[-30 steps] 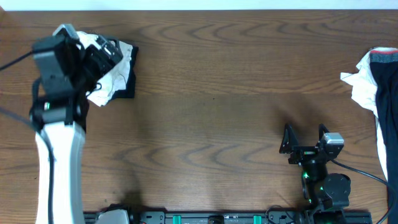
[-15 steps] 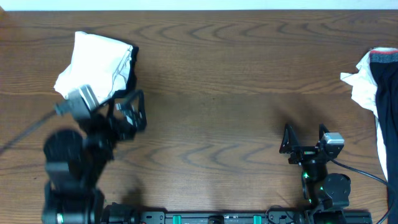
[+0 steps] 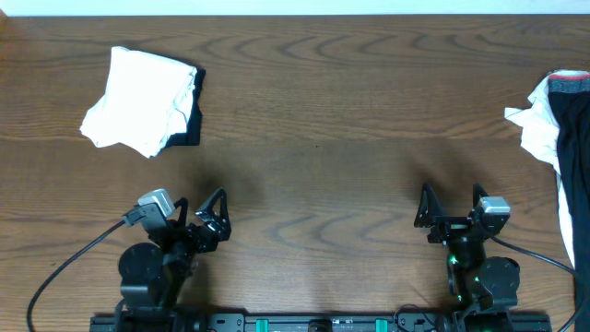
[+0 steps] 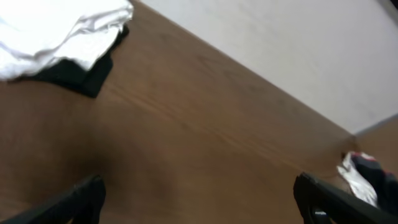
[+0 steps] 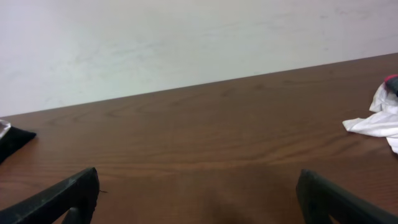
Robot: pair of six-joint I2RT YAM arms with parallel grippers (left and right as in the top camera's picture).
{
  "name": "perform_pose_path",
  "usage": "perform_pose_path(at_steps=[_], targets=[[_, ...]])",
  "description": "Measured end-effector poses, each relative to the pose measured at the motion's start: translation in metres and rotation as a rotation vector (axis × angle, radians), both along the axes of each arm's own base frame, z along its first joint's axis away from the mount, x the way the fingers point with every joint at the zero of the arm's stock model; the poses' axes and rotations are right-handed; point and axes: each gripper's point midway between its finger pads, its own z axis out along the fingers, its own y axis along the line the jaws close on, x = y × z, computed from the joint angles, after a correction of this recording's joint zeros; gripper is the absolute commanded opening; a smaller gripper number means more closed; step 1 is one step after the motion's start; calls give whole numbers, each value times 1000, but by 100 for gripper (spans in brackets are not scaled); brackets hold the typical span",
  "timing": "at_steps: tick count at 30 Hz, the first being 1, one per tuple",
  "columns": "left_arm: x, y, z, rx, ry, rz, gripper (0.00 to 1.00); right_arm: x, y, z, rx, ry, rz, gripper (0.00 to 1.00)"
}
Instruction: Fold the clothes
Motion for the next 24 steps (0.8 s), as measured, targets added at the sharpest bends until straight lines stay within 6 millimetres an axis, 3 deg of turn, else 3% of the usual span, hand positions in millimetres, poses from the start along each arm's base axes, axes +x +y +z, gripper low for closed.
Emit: perform_pose_path(at_steps=[12, 18, 24], targets=[[16, 11, 5, 46, -278, 62, 98, 0, 0, 0, 0, 0, 0, 99], [15, 3, 7, 238, -339, 1, 98, 0, 0, 0, 0, -1, 0, 99], [15, 2, -16, 431, -304, -46, 98, 0, 0, 0, 0, -1, 0, 99]])
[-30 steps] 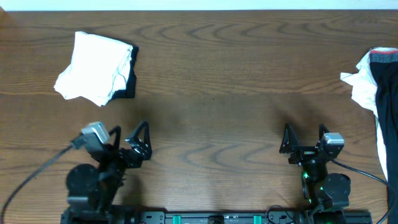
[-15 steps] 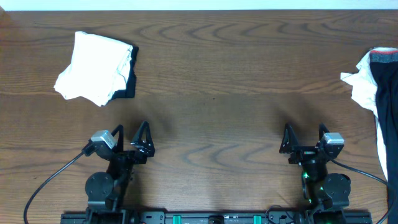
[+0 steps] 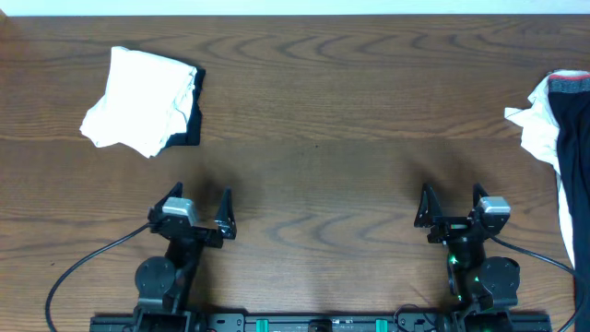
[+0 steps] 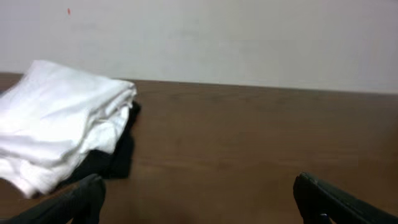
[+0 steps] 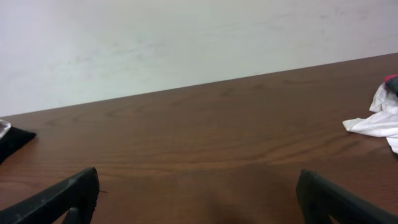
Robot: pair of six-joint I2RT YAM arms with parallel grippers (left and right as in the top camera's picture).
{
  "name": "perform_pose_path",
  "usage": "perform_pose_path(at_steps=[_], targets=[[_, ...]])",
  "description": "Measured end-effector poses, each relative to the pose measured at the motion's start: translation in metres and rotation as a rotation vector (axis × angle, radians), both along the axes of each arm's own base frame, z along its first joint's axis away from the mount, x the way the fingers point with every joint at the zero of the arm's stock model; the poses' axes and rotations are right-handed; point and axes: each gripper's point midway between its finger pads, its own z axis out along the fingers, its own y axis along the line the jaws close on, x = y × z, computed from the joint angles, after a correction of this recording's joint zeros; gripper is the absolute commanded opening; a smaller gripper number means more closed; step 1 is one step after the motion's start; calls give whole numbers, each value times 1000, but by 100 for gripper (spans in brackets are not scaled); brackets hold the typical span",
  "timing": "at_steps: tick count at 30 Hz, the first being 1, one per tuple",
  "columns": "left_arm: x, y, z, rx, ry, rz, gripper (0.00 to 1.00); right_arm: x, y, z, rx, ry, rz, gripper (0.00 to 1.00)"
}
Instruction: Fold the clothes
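A folded white garment (image 3: pixel 143 100) lies on a folded black one (image 3: pixel 189 115) at the table's far left; the left wrist view shows the white garment (image 4: pixel 59 127) on the black garment (image 4: pixel 109 158) too. A loose heap of clothes (image 3: pixel 558 129), white and dark with a red trim, lies at the right edge, its white corner (image 5: pixel 376 121) in the right wrist view. My left gripper (image 3: pixel 198 205) stands open near the front edge, pointing at the far side, empty. My right gripper (image 3: pixel 452 201) is open and empty at the front right.
The brown wooden table (image 3: pixel 323 138) runs bare between the folded stack and the heap. Black cables (image 3: pixel 83 267) trail from both arm bases along the front edge. A pale wall (image 5: pixel 186 37) stands behind the table's far edge.
My left gripper has turned from pointing toward the right to pointing straight at the far side, and its camera now faces the folded stack. The right arm has not moved.
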Motion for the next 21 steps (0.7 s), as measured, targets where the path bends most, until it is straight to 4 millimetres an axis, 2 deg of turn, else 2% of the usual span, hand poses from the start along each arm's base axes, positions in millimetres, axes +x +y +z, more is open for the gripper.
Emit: perform_pose_path(at_steps=[8, 21], targets=[[0, 3, -1, 71, -6, 12, 98, 0, 0, 0, 0, 0, 0, 99], [0, 3, -1, 78, -7, 11, 98, 0, 0, 0, 0, 1, 0, 99]])
